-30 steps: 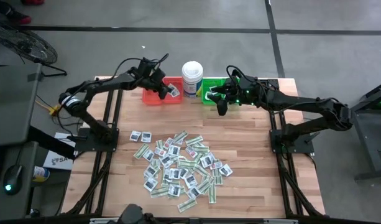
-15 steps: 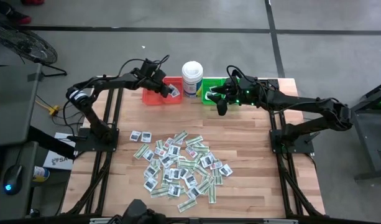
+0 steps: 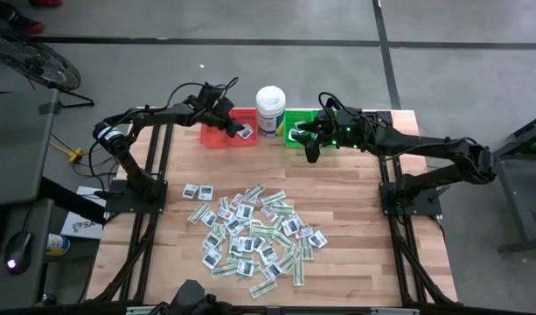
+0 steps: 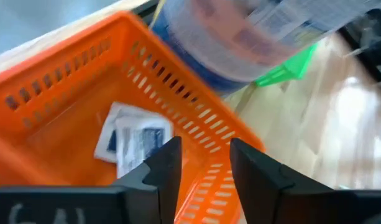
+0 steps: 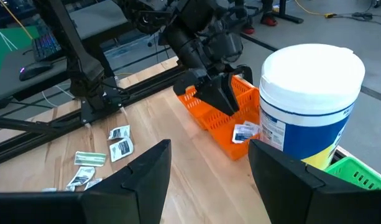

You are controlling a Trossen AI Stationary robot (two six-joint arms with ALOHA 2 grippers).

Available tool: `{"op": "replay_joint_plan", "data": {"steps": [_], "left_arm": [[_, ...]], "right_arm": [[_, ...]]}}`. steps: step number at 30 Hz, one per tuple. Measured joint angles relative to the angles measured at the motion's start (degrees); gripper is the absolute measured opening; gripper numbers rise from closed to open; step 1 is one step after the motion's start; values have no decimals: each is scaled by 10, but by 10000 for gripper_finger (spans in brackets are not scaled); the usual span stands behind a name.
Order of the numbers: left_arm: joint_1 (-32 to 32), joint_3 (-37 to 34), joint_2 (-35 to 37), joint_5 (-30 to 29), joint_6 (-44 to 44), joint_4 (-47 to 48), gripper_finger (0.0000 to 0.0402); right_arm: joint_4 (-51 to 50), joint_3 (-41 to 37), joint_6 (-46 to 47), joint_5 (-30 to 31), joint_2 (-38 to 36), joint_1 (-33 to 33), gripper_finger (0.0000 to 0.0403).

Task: Pick & Place First Aid Supplies
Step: Put the green bandage pack into the right green bin

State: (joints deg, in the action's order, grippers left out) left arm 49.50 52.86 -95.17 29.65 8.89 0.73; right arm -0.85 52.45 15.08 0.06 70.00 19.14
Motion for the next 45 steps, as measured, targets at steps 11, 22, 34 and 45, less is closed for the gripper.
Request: {"op": "replay_joint_plan", "data": {"steps": [11, 22, 34, 45], "left_arm": [[-5, 0, 75, 15, -57, 13, 140], [-82, 0, 195, 2, -161, 99, 140], [-192, 0, 295, -89, -268, 215, 140], [-203, 0, 386, -99, -311, 251, 140]], "right_arm": [[-62, 0, 14, -4, 0, 0, 209], [-175, -19, 51, -47, 0, -32, 208], [26, -171, 436, -30, 48, -130, 205], [146, -191, 555, -5, 159, -179, 173]]}}
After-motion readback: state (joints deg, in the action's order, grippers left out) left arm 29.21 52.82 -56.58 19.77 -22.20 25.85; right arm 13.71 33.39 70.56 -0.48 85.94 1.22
